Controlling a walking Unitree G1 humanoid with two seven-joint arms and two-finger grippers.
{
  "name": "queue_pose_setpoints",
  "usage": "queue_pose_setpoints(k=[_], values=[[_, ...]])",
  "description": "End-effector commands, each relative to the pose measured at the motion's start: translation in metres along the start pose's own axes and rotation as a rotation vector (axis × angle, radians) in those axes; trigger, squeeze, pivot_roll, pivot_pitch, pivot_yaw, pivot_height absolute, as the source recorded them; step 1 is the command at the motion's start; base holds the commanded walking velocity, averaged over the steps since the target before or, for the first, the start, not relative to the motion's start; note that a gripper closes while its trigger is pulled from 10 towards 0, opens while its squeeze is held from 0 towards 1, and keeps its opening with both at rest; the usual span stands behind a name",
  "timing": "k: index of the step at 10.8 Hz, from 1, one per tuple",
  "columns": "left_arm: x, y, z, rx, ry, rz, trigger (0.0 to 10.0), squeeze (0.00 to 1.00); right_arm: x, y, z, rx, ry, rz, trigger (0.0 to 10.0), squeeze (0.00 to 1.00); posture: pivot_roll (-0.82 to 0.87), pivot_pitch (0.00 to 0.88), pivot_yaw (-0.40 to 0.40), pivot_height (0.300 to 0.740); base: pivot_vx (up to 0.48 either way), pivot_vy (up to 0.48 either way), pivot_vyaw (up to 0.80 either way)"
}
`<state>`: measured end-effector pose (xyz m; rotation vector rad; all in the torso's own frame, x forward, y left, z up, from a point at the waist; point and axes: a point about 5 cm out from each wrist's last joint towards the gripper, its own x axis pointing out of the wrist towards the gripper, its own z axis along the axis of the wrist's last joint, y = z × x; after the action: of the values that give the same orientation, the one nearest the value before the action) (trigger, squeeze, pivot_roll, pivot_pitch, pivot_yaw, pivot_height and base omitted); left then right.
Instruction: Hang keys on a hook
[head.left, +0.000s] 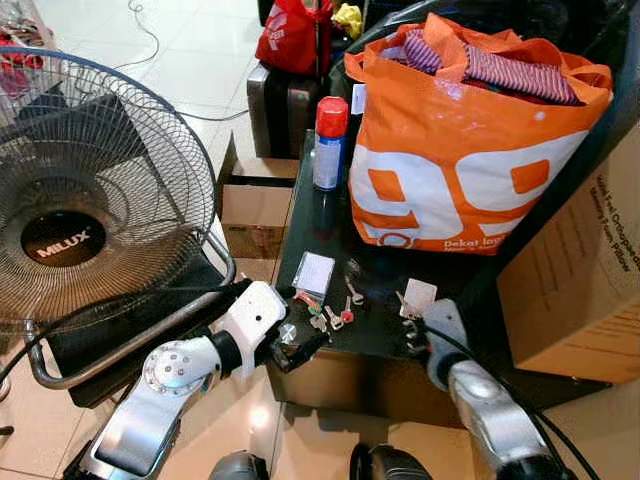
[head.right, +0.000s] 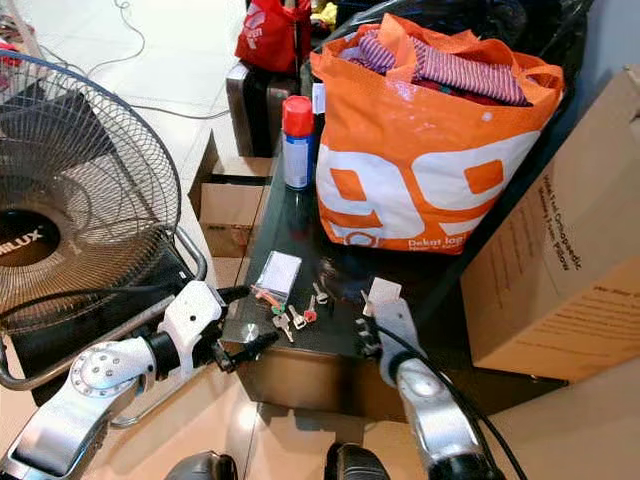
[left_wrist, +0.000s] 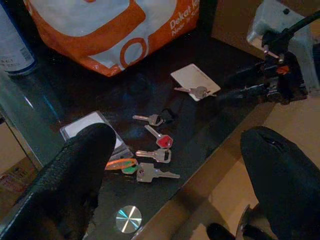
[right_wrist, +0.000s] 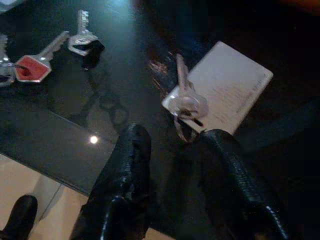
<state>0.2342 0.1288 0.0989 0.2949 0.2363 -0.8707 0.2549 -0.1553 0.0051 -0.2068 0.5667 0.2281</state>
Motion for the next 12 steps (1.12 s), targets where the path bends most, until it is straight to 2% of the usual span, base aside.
queue_pose_setpoints(k=[1, 2, 9, 10, 11, 12], values=[[-0.001, -0.001, 0.001, 0.012, 0.005, -0.005, 10.0, 0.09, 0.003, 0.001, -0.004, -0.037, 0.035, -0.006, 10.0, 1.00, -0.01, 0.143, -0.038, 0.740, 0.000, 0.000, 0.00], [-0.001, -0.001, 0.001, 0.010, 0.008, 0.000, 10.0, 0.09, 0.006, 0.001, -0.006, -0.059, 0.048, -0.020, 10.0, 0.00, -0.01, 0.147, -0.038, 0.740, 0.000, 0.000, 0.00], [-0.003, 0.004, -0.005, 0.012, 0.023, -0.002, 10.0, 0.10, 0.024, -0.012, 0.000, -0.095, 0.061, -0.109, 9.9, 0.00, 0.01, 0.167, -0.029, 0.740, 0.000, 0.000, 0.00], [-0.003, 0.004, -0.005, 0.011, 0.023, -0.001, 10.0, 0.09, 0.024, -0.013, -0.001, -0.100, 0.069, -0.107, 8.4, 0.00, 0.01, 0.167, -0.029, 0.740, 0.000, 0.000, 0.00], [-0.003, 0.004, -0.006, 0.010, 0.024, -0.002, 10.0, 0.09, 0.024, -0.014, -0.005, -0.113, 0.090, -0.104, 7.8, 0.00, 0.01, 0.167, -0.030, 0.740, 0.000, 0.000, 0.00], [-0.003, 0.004, -0.007, 0.010, 0.025, -0.002, 10.0, 0.10, 0.024, -0.014, -0.008, -0.114, 0.098, -0.105, 7.8, 0.00, 0.01, 0.168, -0.030, 0.740, 0.000, 0.000, 0.00]])
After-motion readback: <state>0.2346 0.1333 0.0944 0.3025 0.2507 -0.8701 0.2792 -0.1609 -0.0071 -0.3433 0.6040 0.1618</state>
